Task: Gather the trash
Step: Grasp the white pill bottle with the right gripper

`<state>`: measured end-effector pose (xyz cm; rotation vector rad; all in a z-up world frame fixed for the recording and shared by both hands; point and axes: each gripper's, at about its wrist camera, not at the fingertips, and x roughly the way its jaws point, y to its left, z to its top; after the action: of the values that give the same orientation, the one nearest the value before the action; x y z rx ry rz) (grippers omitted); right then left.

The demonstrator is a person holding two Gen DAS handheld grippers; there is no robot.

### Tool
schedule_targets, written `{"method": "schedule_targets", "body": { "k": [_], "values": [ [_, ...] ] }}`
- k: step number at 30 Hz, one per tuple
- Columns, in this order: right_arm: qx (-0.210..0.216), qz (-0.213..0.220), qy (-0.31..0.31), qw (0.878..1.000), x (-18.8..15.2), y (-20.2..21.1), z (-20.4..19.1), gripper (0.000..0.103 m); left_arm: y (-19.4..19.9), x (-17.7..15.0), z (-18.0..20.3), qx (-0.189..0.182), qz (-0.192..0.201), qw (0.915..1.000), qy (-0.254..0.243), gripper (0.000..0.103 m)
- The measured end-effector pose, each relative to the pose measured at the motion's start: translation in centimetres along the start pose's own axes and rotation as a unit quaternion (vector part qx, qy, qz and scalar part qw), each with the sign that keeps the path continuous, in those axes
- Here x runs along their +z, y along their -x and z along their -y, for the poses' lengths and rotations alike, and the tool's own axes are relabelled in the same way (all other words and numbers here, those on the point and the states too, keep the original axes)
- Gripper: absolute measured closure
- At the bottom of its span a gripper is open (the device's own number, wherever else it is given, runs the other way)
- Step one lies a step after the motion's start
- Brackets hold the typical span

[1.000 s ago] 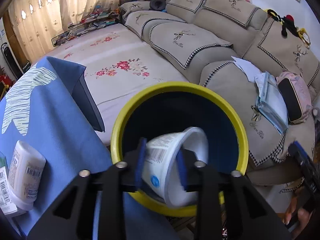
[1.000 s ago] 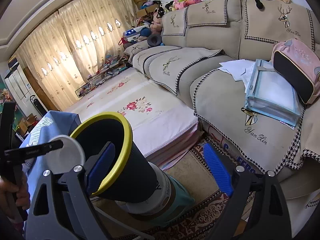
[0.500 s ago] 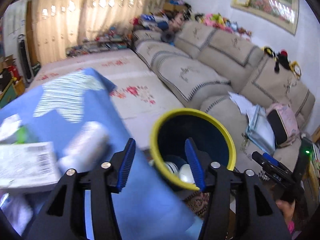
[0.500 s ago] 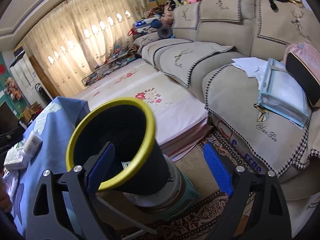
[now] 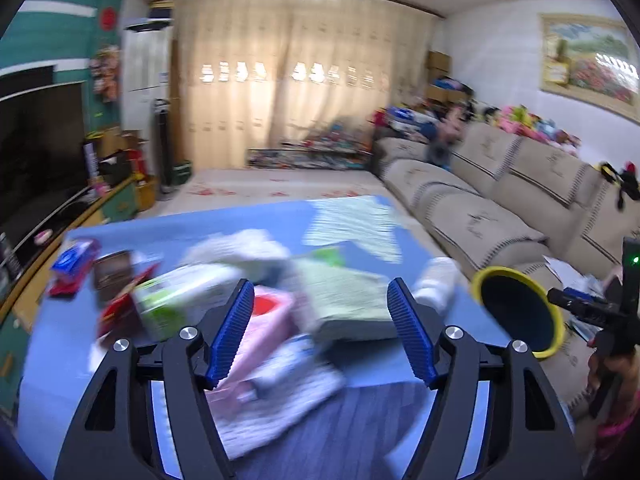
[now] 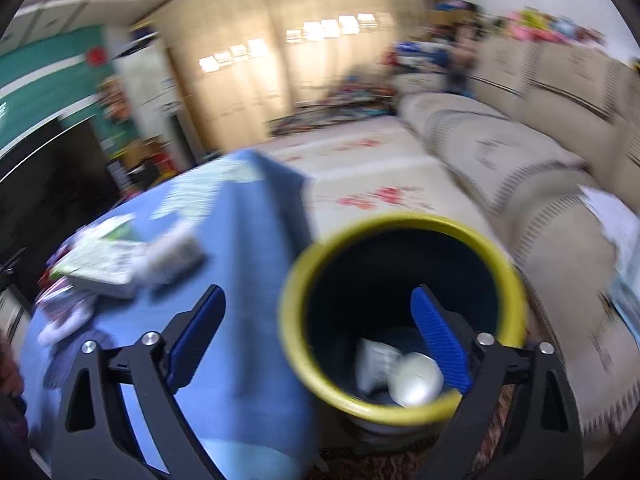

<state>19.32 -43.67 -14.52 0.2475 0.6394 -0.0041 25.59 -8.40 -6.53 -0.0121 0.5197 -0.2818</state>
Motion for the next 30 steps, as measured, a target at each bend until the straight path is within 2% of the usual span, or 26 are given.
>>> {"method": "schedule_targets", "body": {
  "k": [4, 8, 11, 15, 22, 29, 30],
  "values": [
    [0.074, -0.018, 0.082, 0.994, 1.3, -2.6, -4.5, 0.009, 0.8, -2.0, -4.4, 0.015, 0.011, 0.999, 0.042, 0.025],
    [0.101, -0.042, 0.161, 0.981, 2.0, -5.4, -8.3, 0.007, 0.5, -3.0, -6.3, 0.012, 0.012, 0.998, 0.061, 0.023],
    [0.108, -0.06, 0.192, 0.974, 2.6, -7.5, -9.6, 0.007, 0.4, -3.0, -6.4, 0.007, 0.026, 0.9982, 0.054, 0.015],
    [0.108, -0.078, 0.216, 0.967, 2.6, -9.3, -11.2, 0.007, 0.7, -3.1, -5.2, 0.01, 0.036, 0.9982, 0.046, 0.012],
    [0.115, -0.095, 0.251, 0.956, 2.6, -11.4, -12.6, 0.007, 0.1, -3.4, -5.9, 0.003, 0.024, 0.9974, 0.068, 0.012],
    [0.123, -0.103, 0.248, 0.956, 2.8, -12.5, -12.7, 0.007, 0.0, -3.7, -5.7, 0.0, 0.023, 0.9974, 0.068, 0.012],
    [0.124, -0.106, 0.248, 0.955, 2.9, -12.6, -12.7, 0.01, 0.0, -3.7, -5.7, 0.0, 0.022, 0.9975, 0.068, 0.012]
  ]
}}
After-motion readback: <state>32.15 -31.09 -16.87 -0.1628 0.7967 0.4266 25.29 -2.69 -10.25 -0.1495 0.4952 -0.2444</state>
